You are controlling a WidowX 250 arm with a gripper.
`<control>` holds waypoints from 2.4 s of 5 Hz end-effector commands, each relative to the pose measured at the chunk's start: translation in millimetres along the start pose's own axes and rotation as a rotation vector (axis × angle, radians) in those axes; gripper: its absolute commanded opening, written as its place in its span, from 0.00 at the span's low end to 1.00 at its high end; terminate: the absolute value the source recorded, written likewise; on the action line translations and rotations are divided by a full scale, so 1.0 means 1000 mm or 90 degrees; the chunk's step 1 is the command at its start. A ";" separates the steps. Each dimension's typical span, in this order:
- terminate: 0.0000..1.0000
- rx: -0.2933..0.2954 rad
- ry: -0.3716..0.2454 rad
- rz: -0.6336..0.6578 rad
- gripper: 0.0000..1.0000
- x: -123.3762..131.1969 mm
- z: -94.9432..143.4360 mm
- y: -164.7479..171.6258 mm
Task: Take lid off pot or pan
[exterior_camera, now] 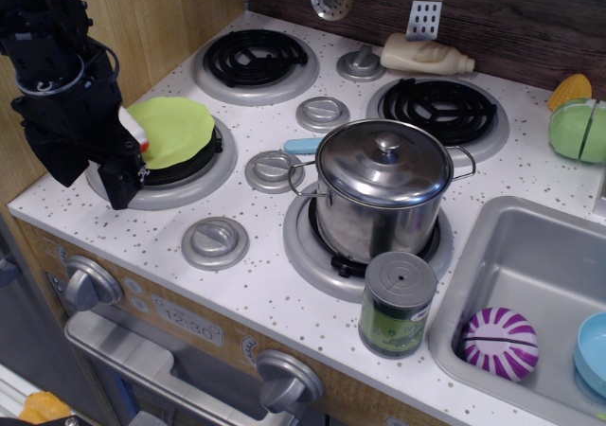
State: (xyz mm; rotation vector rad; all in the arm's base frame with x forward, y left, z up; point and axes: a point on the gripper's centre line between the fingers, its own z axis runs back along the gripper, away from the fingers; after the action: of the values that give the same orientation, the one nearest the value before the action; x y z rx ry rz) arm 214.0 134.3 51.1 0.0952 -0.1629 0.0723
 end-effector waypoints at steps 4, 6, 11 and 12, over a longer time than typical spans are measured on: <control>0.00 0.027 0.013 0.043 1.00 0.065 0.089 -0.099; 0.00 -0.002 -0.034 0.045 1.00 0.102 0.083 -0.150; 0.00 -0.053 -0.036 0.008 1.00 0.103 0.051 -0.182; 0.00 -0.041 -0.029 0.013 1.00 0.098 0.053 -0.181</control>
State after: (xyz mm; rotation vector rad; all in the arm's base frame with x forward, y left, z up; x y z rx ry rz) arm 312.1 -44.5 95.3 0.0461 -0.1681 0.0788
